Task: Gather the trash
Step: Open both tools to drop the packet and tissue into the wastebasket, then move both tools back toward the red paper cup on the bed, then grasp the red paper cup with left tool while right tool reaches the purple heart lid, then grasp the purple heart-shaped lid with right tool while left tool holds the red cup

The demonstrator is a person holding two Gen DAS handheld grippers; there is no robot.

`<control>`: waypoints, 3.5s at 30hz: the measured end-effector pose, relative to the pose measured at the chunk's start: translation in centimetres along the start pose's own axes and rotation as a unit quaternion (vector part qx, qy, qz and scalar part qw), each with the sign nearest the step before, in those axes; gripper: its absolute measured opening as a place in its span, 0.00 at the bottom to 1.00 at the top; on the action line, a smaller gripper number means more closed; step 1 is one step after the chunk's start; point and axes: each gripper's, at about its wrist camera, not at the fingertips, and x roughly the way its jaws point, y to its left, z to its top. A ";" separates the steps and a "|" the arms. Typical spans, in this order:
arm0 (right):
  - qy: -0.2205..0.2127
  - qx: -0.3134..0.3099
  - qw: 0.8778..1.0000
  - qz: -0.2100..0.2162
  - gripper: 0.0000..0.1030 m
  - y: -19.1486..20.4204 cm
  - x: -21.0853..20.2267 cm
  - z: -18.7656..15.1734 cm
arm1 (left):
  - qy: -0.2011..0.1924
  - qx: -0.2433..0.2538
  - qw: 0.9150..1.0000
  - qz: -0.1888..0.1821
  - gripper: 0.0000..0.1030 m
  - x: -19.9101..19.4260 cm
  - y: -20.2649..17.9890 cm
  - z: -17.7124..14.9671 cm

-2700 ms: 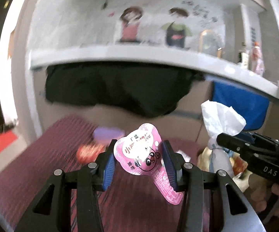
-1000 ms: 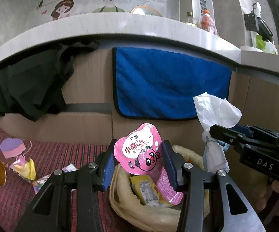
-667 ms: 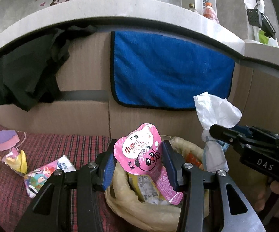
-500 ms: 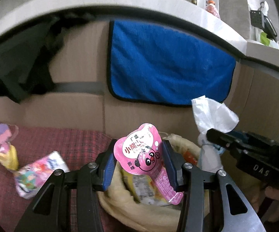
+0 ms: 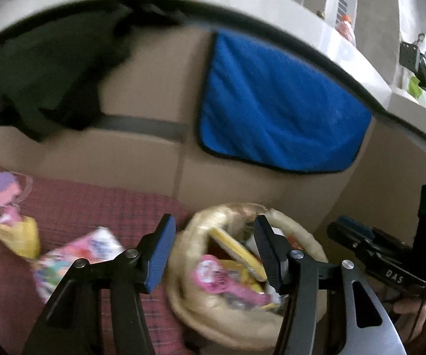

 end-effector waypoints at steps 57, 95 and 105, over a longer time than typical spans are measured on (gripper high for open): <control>0.138 -0.226 0.944 0.197 0.46 39.6 15.7 1.5 | -0.139 -0.142 0.937 0.288 0.04 -24.2 33.2 -6.1; 0.184 -0.239 0.932 0.200 0.42 45.2 23.9 1.7 | -0.139 -0.218 0.930 0.260 0.04 -23.4 37.3 -8.6; 0.194 -0.215 0.939 0.185 0.45 46.2 24.9 0.0 | -0.154 -0.228 0.923 0.269 0.04 -25.1 37.2 -8.5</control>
